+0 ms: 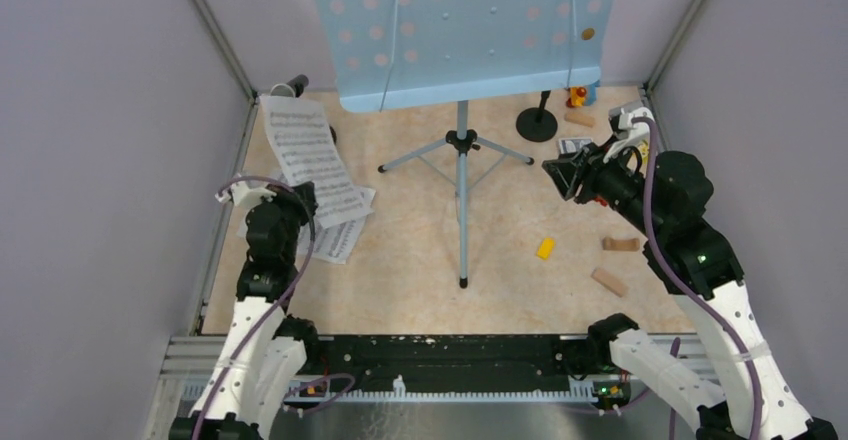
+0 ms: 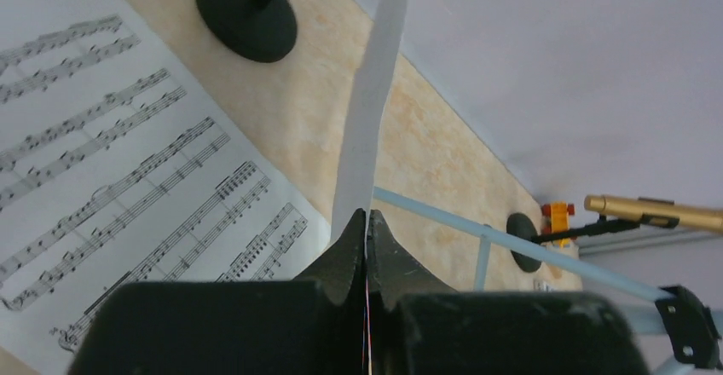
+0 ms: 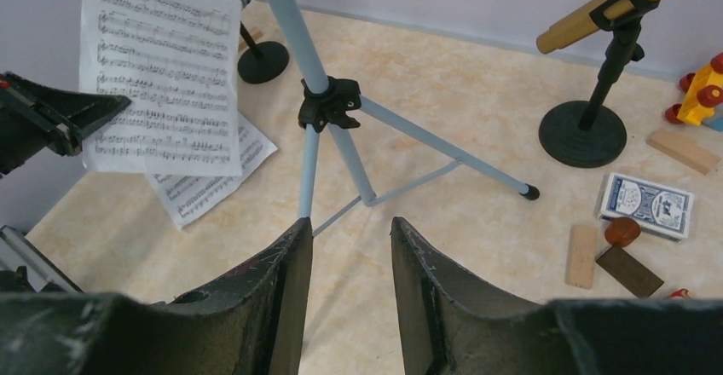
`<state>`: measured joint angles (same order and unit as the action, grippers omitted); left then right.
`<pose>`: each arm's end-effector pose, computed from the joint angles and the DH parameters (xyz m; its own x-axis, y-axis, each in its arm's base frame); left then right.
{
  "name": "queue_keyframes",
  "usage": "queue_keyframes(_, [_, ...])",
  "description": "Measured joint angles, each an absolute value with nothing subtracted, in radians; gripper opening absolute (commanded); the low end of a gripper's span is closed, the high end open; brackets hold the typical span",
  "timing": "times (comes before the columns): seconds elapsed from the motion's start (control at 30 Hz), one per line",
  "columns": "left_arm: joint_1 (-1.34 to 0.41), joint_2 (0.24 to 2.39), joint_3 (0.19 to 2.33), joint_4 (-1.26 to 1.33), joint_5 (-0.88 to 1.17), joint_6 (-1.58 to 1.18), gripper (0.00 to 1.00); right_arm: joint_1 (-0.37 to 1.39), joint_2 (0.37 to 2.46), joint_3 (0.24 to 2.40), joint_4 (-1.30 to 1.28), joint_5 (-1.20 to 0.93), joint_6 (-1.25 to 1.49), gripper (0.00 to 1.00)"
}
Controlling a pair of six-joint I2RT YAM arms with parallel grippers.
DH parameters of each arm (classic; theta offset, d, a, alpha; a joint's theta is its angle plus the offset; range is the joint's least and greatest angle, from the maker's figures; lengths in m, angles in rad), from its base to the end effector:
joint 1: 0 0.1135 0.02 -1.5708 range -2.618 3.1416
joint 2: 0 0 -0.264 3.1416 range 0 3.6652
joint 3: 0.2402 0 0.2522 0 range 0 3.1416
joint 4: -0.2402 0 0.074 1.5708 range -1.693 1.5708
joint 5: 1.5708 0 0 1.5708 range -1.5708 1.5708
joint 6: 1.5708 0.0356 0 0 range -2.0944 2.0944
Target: Pack up the instrument practice props
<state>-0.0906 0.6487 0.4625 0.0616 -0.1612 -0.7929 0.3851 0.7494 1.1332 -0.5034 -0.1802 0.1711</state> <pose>0.1696 -0.0097 0.2730 -0.0375 -0.7026 -0.7106 -0.1368 0.7080 -0.6929 0.1270 0.0584 0.4277 -0.2000 0.0997 -0.9747 -0.5078 0.8402 0.1901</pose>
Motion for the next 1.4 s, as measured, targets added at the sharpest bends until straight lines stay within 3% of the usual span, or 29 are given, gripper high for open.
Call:
queue_keyframes(0.17, [0.047,0.619,0.304,0.089,-0.117,-0.972,0.0,0.385,0.746,1.119,-0.506,-0.184,0.18,0.39])
queue_keyframes(0.33, [0.077,0.556,0.152,0.084,-0.156,-1.176,0.0,0.385,0.736,1.11,-0.508,-0.186,0.181,0.39])
queue_keyframes(0.9, [0.081,0.539,0.113,-0.049,-0.349,-1.521,0.02,0.385,0.728,1.071,-0.509,-0.187,0.186,0.4])
queue_keyframes(1.1, [0.081,0.542,0.113,-0.03,-0.361,-1.552,0.35,0.385,0.728,1.067,-0.507,-0.187,0.186,0.4])
queue_keyframes(1.23, [0.081,0.535,0.114,-0.027,-0.356,-1.536,0.77,0.385,0.729,1.066,-0.509,-0.187,0.186,0.4])
queue_keyframes(1.33, [0.082,0.528,0.139,-0.088,-0.349,-1.511,0.93,0.385,0.729,1.066,-0.51,-0.19,0.185,0.4])
queue_keyframes(1.4, [0.083,0.531,0.186,-0.144,-0.344,-1.482,0.98,0.385,0.729,1.066,-0.51,-0.191,0.185,0.4])
